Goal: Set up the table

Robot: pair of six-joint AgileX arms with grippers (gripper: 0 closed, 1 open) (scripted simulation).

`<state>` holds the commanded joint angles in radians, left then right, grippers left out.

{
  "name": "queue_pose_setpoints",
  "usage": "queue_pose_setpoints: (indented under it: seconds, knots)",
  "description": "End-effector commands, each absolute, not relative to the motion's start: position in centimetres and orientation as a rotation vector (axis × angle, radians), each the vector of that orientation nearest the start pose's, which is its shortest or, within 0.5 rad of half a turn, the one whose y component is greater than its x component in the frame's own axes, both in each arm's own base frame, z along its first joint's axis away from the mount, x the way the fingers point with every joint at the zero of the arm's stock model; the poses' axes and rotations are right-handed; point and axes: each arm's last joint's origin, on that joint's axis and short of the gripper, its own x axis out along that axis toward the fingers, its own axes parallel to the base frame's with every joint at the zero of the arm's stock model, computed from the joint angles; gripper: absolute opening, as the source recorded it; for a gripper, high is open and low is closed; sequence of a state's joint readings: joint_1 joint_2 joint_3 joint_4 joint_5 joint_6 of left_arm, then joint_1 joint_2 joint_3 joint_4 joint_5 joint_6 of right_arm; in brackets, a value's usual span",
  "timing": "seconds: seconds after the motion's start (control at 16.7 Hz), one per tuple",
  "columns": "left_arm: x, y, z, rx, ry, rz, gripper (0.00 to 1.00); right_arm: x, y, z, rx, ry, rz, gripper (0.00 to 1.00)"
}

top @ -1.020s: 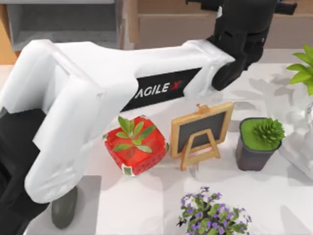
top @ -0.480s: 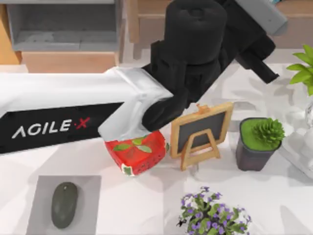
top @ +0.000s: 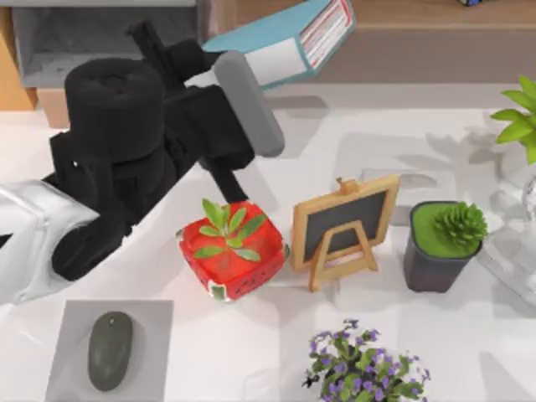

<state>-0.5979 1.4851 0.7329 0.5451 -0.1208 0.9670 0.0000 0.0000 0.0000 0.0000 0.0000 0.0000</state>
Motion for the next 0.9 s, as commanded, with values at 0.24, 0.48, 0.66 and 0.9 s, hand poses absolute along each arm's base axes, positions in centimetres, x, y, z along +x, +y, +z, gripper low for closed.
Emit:
queue_pose_setpoints:
  seconds: [0.24, 0.48, 0.66, 0.9]
  knots:
    - [29.0, -11.6, 18.3, 1.313, 0.095, -0.375, 0.00, 10.6, -0.1, 16.0, 0.000, 0.000, 0.000, 1.00]
    - [32.6, -8.3, 16.1, 1.501, 0.166, -0.274, 0.00, 10.6, -0.1, 16.0, 0.000, 0.000, 0.000, 1.00]
    - [34.1, -7.3, 15.3, 1.548, 0.185, -0.240, 0.00, 10.6, -0.1, 16.0, 0.000, 0.000, 0.000, 1.00]
    - [34.2, -7.2, 15.3, 1.550, 0.185, -0.239, 0.00, 10.6, -0.1, 16.0, 0.000, 0.000, 0.000, 1.00]
